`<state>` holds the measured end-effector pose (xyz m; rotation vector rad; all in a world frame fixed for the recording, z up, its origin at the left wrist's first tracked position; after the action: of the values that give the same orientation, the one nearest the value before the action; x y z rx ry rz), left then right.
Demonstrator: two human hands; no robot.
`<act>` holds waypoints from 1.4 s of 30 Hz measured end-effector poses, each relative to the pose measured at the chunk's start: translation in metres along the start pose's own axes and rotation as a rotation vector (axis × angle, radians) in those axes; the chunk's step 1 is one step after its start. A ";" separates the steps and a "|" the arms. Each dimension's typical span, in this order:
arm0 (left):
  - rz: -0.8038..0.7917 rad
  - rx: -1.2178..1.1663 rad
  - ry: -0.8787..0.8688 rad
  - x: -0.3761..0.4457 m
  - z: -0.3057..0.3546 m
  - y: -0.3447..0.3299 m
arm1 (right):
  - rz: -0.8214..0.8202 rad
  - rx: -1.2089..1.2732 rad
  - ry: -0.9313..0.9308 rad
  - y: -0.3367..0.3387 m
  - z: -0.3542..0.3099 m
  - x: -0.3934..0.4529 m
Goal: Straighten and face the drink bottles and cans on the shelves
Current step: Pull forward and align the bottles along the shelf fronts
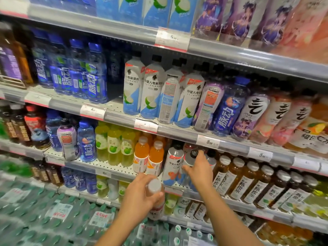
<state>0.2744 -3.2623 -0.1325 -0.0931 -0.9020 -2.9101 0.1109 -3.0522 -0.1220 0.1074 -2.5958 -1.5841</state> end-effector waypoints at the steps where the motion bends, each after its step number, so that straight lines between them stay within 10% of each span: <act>1: -0.008 -0.003 0.000 0.000 0.000 -0.001 | 0.003 -0.017 0.003 0.002 0.000 0.002; 9: -0.041 0.018 -0.051 0.002 0.013 -0.012 | -0.100 -0.137 0.016 0.017 -0.008 0.023; 16: -0.042 0.037 -0.082 0.005 0.029 -0.019 | -0.057 0.258 0.178 0.024 0.004 -0.051; 24: -0.049 0.091 -0.128 0.026 0.094 -0.032 | -0.497 0.453 0.335 0.017 0.009 -0.130; 36: -0.215 0.002 -0.502 0.035 0.294 -0.067 | 0.035 0.401 0.279 0.173 0.076 -0.136; 42: -0.082 0.322 -0.843 0.046 0.407 -0.047 | 0.263 0.395 0.306 0.279 0.096 -0.133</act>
<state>0.2361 -2.9966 0.1807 -1.3438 -1.4702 -2.7119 0.2290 -2.8255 0.0765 0.0308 -2.5131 -0.8821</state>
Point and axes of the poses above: each hand's wrist, its own x-axis towards the middle knuckle, its own y-axis out of the back of the hand, z = x × y, the point moved 7 cm from there along x, towards the middle knuckle, and after that the axes turned 13 degrees about -z, right-handed, at the moved point
